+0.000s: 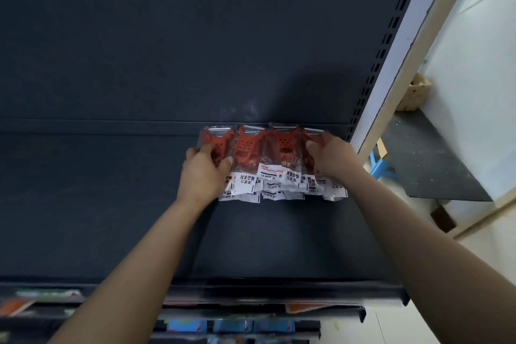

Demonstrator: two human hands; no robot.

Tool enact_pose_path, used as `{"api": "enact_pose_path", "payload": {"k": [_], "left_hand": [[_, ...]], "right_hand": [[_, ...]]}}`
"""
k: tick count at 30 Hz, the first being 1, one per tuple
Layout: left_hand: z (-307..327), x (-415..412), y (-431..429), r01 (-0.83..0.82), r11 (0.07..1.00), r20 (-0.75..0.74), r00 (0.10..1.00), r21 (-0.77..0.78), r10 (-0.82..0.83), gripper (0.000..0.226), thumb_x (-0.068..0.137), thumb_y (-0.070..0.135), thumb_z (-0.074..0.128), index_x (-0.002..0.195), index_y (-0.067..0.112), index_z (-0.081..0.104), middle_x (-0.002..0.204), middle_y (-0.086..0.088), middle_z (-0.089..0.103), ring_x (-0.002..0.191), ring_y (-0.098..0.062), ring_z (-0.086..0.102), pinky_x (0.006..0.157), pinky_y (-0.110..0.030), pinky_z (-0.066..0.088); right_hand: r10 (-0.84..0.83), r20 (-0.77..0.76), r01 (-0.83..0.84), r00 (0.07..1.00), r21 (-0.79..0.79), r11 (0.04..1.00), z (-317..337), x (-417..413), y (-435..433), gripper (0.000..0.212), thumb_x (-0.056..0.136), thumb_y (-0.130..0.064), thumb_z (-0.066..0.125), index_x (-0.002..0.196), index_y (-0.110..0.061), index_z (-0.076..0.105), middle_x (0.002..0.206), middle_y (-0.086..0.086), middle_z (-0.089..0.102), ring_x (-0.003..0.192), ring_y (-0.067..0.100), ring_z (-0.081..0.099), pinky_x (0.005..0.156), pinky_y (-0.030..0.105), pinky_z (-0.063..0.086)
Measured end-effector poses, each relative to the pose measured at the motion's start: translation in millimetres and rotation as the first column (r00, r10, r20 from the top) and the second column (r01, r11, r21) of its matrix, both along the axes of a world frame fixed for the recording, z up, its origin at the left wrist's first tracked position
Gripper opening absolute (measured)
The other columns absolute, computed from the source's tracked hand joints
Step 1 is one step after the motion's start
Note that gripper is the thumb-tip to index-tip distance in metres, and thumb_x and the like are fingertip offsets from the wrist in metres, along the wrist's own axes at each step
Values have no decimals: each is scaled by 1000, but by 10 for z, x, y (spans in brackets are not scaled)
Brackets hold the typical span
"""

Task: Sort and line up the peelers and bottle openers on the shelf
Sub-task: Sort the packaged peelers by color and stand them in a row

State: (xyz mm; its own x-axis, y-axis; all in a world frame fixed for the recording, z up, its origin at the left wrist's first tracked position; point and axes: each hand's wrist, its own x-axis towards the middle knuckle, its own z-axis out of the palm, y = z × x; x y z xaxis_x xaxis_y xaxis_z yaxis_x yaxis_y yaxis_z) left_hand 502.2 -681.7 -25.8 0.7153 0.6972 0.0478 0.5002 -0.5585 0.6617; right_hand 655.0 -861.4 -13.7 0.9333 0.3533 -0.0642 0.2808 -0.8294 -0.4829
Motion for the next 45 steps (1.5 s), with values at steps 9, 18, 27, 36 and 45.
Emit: {"api": "enact_pose_path", "payload": {"k": [9, 18, 27, 36, 45], "left_hand": [[70, 114, 5, 215, 914, -97, 976, 343, -193, 49, 85, 49, 58, 124, 19, 59, 139, -5, 39, 130, -31, 22, 104, -45, 24], [-30, 187, -136, 274, 886, -128, 962, 374, -243, 30, 89, 37, 54, 109, 17, 67, 126, -3, 55, 119, -25, 33, 93, -34, 23], [36, 90, -146, 247, 906, 17, 963, 344, -268, 24, 90, 20, 55, 111, 16, 67, 122, 0, 59, 120, -21, 41, 99, -26, 14], [392, -520, 266, 218, 884, 130, 947, 412, -294, 24, 88, 7, 57, 109, 9, 66, 107, -8, 65, 104, -28, 53, 98, -37, 37], [672, -2001, 1194, 77, 817, 42, 992, 571, -123, 25, 87, 8, 61, 111, 4, 65, 107, -12, 65, 99, -34, 58, 91, -43, 42]], "right_hand": [[-9, 210, 15, 978, -26, 1000, 112, -218, 73, 30, 92, -37, 49, 111, -20, 64, 109, 11, 63, 111, 34, 48, 93, 42, 35], [34, 154, -28, 988, -39, 999, 22, -304, 140, 26, 90, -43, 54, 95, -24, 71, 106, 7, 62, 111, 33, 37, 88, 40, 31], [75, 205, -57, 976, -93, 994, 114, -318, 171, 18, 89, -25, 51, 89, -14, 65, 102, 10, 61, 114, 33, 40, 92, 40, 34], [433, 352, -395, 830, -178, 901, 559, -824, 636, 26, 89, -23, 53, 106, -6, 63, 105, 15, 62, 100, 33, 55, 84, 38, 45], [706, 374, -608, 601, -360, 708, 764, -1965, 1688, 40, 92, -40, 50, 121, -12, 54, 122, 9, 56, 115, 29, 47, 94, 39, 38]]}}
